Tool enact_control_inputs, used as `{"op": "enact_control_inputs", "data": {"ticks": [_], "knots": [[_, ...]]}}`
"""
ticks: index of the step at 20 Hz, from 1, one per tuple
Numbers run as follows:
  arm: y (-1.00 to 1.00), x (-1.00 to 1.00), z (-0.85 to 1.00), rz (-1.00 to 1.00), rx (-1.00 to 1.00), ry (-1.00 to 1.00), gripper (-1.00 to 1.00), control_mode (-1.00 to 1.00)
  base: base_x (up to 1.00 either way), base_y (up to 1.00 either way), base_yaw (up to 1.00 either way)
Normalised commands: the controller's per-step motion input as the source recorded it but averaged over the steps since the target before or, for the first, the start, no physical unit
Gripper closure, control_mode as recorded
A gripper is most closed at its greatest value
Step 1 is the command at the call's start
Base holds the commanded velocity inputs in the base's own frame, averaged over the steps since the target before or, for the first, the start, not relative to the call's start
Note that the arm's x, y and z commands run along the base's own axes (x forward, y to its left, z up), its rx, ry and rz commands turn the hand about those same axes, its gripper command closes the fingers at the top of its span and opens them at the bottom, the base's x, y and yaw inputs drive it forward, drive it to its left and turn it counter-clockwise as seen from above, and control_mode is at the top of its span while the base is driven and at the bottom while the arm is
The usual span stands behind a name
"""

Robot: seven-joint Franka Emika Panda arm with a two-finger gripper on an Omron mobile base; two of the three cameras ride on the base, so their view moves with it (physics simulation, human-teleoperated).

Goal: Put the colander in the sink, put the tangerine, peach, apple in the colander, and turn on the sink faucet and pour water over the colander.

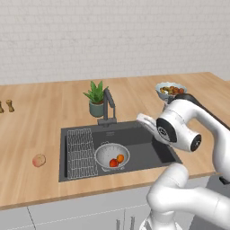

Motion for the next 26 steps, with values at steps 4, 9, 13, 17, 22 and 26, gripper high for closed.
{"op": "enact_control_inputs", "data": {"ticks": [4,9,13,17,22,26], "knots": [[0.00,0.00,1.00,-0.08,0.00,0.20,-1.00,-1.00,0.00,0.00,0.00],[0.01,0.30,1.00,-0.18,0.00,0.15,-1.00,-1.00,0.00,0.00,0.00],[0.66,0.50,1.00,-0.10,-0.05,0.16,-1.00,-1.00,0.00,0.00,0.00],[1.00,0.57,0.70,0.04,-0.14,0.23,-1.00,-1.00,0.00,0.00,0.00],[1.00,0.55,0.43,0.20,-0.23,0.13,-1.00,-1.00,0.00,0.00,0.00],[1.00,0.42,0.20,0.29,-0.24,0.01,-1.00,-1.00,0.00,0.00,0.00]]}}
